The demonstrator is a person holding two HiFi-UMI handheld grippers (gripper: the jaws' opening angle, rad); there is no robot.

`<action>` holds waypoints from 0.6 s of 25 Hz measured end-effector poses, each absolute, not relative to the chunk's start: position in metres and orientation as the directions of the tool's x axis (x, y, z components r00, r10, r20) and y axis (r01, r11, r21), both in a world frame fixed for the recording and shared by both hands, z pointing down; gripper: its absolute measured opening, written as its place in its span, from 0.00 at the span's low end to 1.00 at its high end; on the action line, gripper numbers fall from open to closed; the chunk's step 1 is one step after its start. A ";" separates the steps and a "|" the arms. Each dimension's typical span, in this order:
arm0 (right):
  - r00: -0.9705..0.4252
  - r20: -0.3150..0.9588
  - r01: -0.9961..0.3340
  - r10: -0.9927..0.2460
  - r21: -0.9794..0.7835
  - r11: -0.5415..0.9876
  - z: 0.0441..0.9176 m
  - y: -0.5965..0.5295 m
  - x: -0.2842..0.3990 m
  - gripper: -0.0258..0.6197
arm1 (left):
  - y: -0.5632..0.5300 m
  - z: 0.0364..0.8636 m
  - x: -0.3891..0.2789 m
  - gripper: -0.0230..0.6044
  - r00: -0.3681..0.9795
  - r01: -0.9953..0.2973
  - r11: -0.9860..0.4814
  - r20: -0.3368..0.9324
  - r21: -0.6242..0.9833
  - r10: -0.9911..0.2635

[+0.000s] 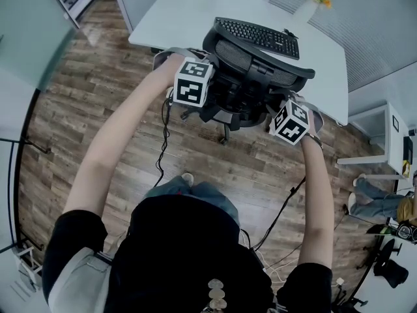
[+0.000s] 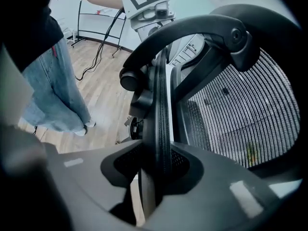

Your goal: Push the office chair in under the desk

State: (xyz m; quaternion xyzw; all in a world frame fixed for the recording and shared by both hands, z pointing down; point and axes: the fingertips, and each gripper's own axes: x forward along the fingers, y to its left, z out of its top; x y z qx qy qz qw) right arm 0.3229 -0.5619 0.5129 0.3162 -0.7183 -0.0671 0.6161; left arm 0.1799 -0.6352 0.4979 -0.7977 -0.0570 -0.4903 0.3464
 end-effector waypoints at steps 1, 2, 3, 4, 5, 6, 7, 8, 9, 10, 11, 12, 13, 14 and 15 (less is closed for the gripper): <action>-0.040 0.843 -0.370 -0.536 0.486 0.792 0.513 -0.563 0.323 0.23 | -0.636 0.497 0.180 0.26 0.513 0.427 -0.754 0.821 -0.498 -0.252; -0.041 0.844 -0.369 -0.535 0.485 0.793 0.512 -0.563 0.323 0.23 | -0.636 0.497 0.180 0.26 0.512 0.425 -0.756 0.821 -0.498 -0.254; -0.042 0.845 -0.369 -0.533 0.483 0.794 0.512 -0.563 0.323 0.23 | -0.636 0.497 0.179 0.26 0.509 0.424 -0.757 0.822 -0.497 -0.254; -0.044 0.845 -0.368 -0.532 0.481 0.795 0.513 -0.563 0.322 0.23 | -0.635 0.497 0.179 0.26 0.507 0.424 -0.758 0.824 -0.495 -0.255; -0.045 0.846 -0.367 -0.532 0.481 0.796 0.513 -0.562 0.322 0.23 | -0.635 0.497 0.179 0.26 0.504 0.422 -0.760 0.825 -0.493 -0.255; -0.046 0.846 -0.365 -0.532 0.481 0.797 0.514 -0.561 0.323 0.22 | -0.634 0.498 0.179 0.26 0.501 0.420 -0.763 0.826 -0.491 -0.256; -0.046 0.846 -0.363 -0.532 0.482 0.797 0.514 -0.561 0.323 0.22 | -0.633 0.498 0.180 0.26 0.499 0.416 -0.766 0.827 -0.490 -0.258; -0.047 0.845 -0.363 -0.533 0.483 0.797 0.513 -0.561 0.324 0.22 | -0.633 0.498 0.180 0.27 0.498 0.413 -0.767 0.827 -0.492 -0.262; -0.048 0.843 -0.363 -0.536 0.485 0.795 0.513 -0.561 0.324 0.23 | -0.634 0.498 0.180 0.27 0.498 0.409 -0.765 0.824 -0.497 -0.269; -0.050 0.841 -0.363 -0.538 0.487 0.794 0.512 -0.562 0.323 0.23 | -0.634 0.497 0.180 0.27 0.499 0.405 -0.761 0.820 -0.506 -0.279; -0.055 0.841 -0.363 -0.539 0.486 0.795 0.512 -0.562 0.323 0.24 | -0.635 0.496 0.179 0.28 0.501 0.401 -0.757 0.815 -0.516 -0.291; -0.062 0.841 -0.362 -0.537 0.483 0.798 0.513 -0.561 0.322 0.23 | -0.635 0.496 0.179 0.28 0.504 0.394 -0.752 0.809 -0.528 -0.303; -0.071 0.842 -0.360 -0.534 0.478 0.801 0.513 -0.558 0.321 0.27 | -0.635 0.495 0.179 0.29 0.509 0.386 -0.747 0.800 -0.541 -0.316; -0.084 0.842 -0.361 -0.534 0.473 0.803 0.513 -0.556 0.320 0.30 | -0.635 0.495 0.179 0.29 0.516 0.376 -0.741 0.790 -0.557 -0.331; -0.099 0.837 -0.368 -0.538 0.471 0.802 0.511 -0.555 0.318 0.33 | -0.635 0.494 0.178 0.30 0.526 0.364 -0.733 0.776 -0.575 -0.348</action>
